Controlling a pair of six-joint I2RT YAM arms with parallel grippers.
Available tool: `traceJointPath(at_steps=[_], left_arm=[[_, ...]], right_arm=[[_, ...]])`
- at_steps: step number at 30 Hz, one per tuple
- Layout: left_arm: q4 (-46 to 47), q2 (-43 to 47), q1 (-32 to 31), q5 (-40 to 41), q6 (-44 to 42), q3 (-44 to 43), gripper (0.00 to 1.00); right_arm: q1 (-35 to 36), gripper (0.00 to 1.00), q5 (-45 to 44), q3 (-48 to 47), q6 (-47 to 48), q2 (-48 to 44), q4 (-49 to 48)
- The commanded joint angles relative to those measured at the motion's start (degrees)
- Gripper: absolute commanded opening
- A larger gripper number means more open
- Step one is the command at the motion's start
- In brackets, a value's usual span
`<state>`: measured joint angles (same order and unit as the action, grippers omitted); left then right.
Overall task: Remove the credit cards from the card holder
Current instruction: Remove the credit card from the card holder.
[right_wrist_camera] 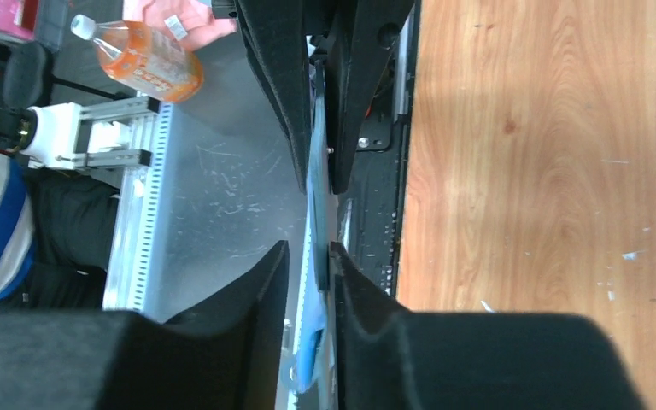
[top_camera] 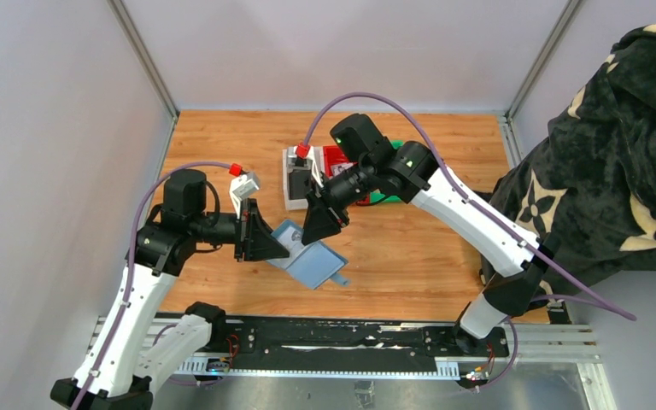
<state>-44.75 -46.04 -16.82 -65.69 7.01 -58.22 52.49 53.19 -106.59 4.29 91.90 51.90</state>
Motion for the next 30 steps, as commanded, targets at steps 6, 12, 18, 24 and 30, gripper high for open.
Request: traceJointPath(at_steps=[6,12,18,24,30], left_arm=[[-0.59,-1.95,-0.54,5.99,1.33,-2.59,0.05],[16.11,1.28,-0.5,14.13,18.4,1.34,0.0],[26.41,5.36,-0.5,21.29,25.77,3.53,0.0],[29.24,5.21,-0.5,22.43,29.47,4.18,0.0],[30.16,5.49,-0.5,21.89,31.6,4.49,0.0]], right_arm=[[-1.88,0.49,-14.9,8.86,-7.97,-9.8,-16.89],[-5.77,0.48,-16.3,14.59,-22.55,-15.55,-28.77],[-5.57,0.47,-11.93,27.7,-40.02,-20.52,-49.44],[-3.16,0.45,-11.91,36.26,-47.95,-19.66,-59.05],[-2.13,0.44,-12.57,37.87,-48.75,-17.78,-61.22]])
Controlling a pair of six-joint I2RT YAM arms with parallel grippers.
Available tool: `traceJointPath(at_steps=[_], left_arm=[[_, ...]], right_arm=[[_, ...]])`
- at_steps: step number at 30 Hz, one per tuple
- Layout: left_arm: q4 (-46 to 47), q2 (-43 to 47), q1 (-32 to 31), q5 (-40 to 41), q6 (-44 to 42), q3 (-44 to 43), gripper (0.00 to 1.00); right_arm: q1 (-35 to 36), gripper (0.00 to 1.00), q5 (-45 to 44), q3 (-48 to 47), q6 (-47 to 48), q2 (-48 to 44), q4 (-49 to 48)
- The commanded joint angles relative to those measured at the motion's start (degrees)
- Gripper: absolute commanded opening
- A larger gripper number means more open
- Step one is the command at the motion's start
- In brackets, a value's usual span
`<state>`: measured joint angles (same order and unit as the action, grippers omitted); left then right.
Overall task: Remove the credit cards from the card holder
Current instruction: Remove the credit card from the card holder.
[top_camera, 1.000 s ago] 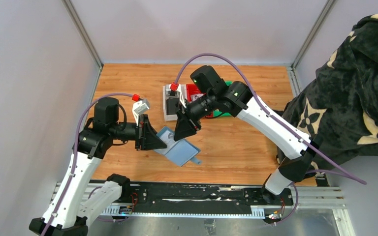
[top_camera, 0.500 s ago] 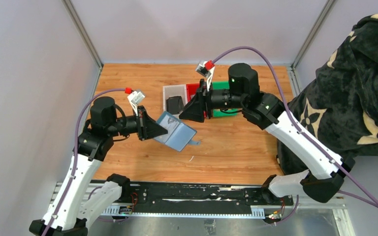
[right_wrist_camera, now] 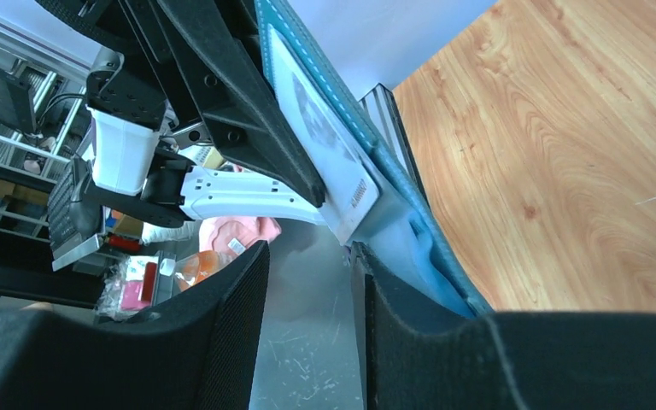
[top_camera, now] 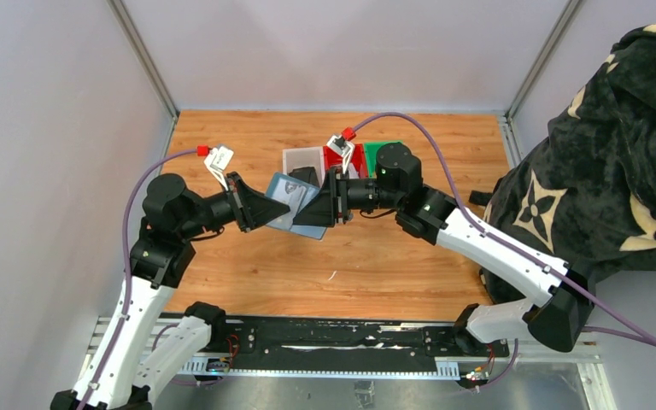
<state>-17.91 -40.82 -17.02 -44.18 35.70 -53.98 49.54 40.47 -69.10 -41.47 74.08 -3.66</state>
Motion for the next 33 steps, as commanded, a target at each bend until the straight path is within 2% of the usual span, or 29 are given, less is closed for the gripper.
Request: traceJointPath(at_steps=[1,14,21,25,28,33], left_arm=[[3.63,0.34,-0.3,0.07,3.47,0.19,0.0],[10.07,2.44,-0.31,-2.99,11.03,1.88,0.0],[13.31,2.85,-0.3,-4.04,15.38,1.69,0.0],[12.63,3.18,-0.3,-3.62,15.71,0.97,0.0],[11.66,3.61,-0.3,-2.57,15.34,1.36,0.0],[12.0,3.61,-0.3,-2.27,15.61,1.42,0.0]], right_arm=[[0.82,0.44,-0.37,0.66,-2.93,0.11,-5.66],[1.51,0.46,-10.03,3.07,-1.74,-1.36,-3.21],[1.61,0.43,-10.15,8.15,-9.09,-1.96,-16.24],[1.61,0.37,-12.29,15.01,-18.48,-2.32,-31.21],[1.69,0.35,-14.43,18.34,-25.11,-0.97,-41.59],[3.06,0.34,-14.57,16.59,-24.15,0.16,-40.21]])
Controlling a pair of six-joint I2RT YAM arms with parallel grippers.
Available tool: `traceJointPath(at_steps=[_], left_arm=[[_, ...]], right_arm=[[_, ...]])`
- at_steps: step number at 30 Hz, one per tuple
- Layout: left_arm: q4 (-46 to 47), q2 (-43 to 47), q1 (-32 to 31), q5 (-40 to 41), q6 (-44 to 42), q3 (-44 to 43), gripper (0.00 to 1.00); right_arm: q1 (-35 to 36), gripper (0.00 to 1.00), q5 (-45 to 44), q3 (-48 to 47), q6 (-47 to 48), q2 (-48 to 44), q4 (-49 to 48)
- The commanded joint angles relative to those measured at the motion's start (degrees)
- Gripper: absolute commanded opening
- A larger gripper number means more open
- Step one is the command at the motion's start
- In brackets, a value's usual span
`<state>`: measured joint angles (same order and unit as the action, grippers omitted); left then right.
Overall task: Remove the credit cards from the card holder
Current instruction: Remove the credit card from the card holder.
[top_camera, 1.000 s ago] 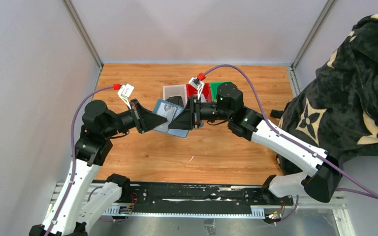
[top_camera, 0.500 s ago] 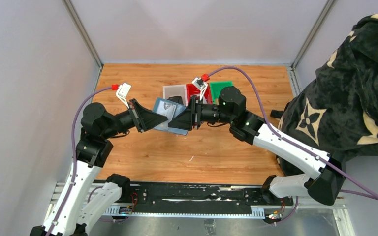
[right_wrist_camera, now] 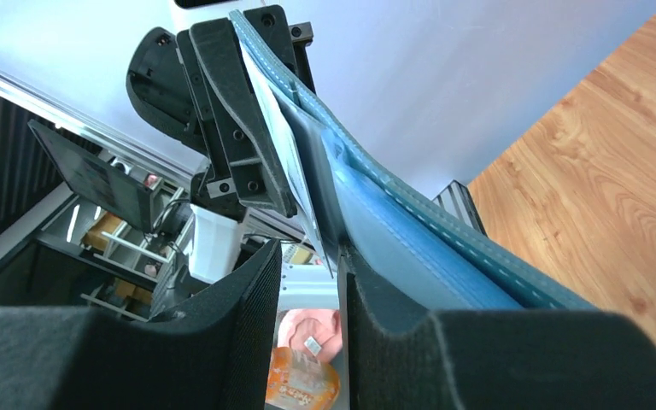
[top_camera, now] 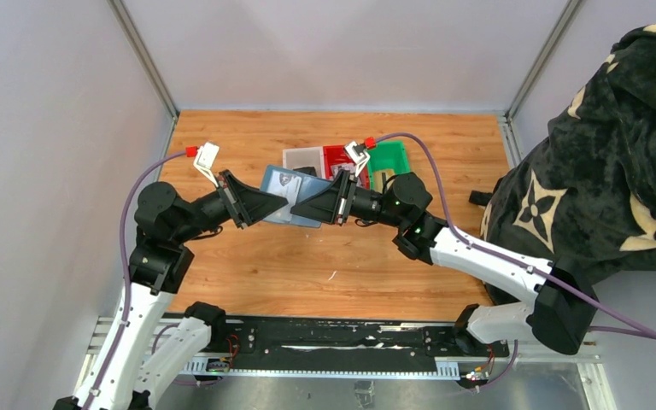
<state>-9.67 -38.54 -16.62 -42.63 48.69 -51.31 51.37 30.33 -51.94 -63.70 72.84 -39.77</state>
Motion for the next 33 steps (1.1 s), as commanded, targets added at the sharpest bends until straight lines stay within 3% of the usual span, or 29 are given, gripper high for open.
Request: traceJointPath(at_steps=[1,7,17,24,33], left_arm=[[3.63,1.37,-0.69,-3.7,2.64,-1.34,0.0],[2.19,1.79,-0.69,-2.73,2.07,-1.29,0.0],[1.15,2.04,-0.69,-1.25,0.1,-1.6,0.12],[1.77,1.9,-0.69,-1.48,1.14,-2.92,0.15],[1.74,1.93,-0.69,-1.41,1.79,-4.49,0.16]], right_arm=[[1.45,0.34,-4.75,-0.61,-2.07,1.55,-4.12],[2.74,0.27,-7.19,0.44,-5.15,3.26,-10.82],[3.48,0.0,-11.4,1.17,-3.48,1.49,-9.17],[3.38,0.0,-12.91,6.11,-2.16,-1.83,-11.66],[3.36,0.0,-13.74,8.4,0.34,-5.23,-7.74]])
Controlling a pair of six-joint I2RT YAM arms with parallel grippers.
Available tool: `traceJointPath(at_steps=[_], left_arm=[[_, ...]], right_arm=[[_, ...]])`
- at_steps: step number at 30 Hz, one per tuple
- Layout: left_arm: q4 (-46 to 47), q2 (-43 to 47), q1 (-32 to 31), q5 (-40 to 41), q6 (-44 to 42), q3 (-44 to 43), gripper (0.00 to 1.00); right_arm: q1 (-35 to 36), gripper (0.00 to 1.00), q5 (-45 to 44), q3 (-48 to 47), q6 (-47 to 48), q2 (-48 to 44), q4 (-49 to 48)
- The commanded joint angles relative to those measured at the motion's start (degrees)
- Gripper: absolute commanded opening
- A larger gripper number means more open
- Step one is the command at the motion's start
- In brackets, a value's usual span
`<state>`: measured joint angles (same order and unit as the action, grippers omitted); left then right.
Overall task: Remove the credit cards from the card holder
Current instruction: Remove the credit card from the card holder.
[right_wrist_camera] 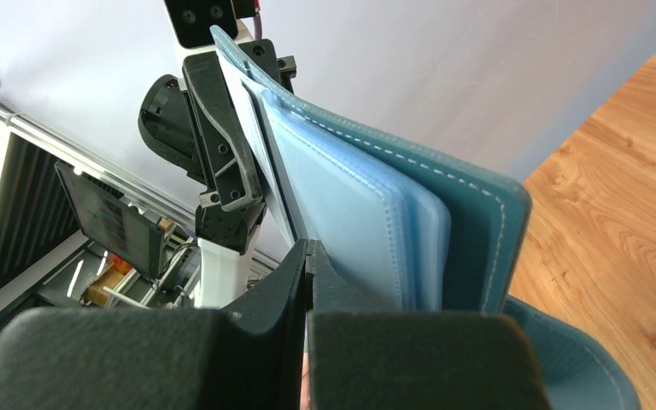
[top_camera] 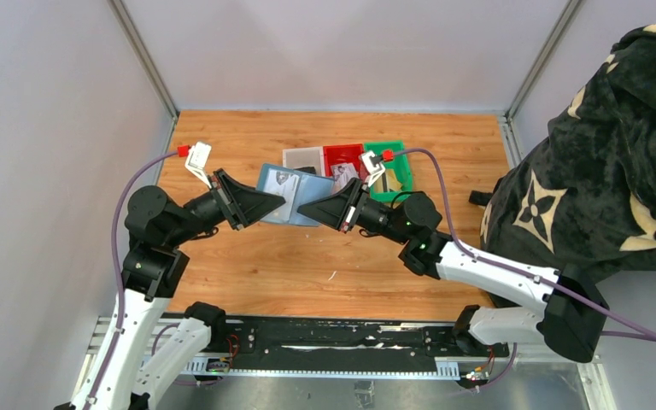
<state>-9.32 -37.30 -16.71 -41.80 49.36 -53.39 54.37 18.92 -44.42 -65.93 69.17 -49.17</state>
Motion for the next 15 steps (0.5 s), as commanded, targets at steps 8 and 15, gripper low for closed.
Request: traceJointPath(at_steps=[8,15], left_arm=[[1.57,0.33,-0.6,-1.58,1.09,-2.51,0.14],[1.35,0.48,-0.6,-1.35,0.65,-2.34,0.11]], right_arm=[[1.15,0.39,4.28,-5.67,3.48,1.84,4.39],[2.29,0.41,6.1,-7.87,3.97,4.11,4.96]])
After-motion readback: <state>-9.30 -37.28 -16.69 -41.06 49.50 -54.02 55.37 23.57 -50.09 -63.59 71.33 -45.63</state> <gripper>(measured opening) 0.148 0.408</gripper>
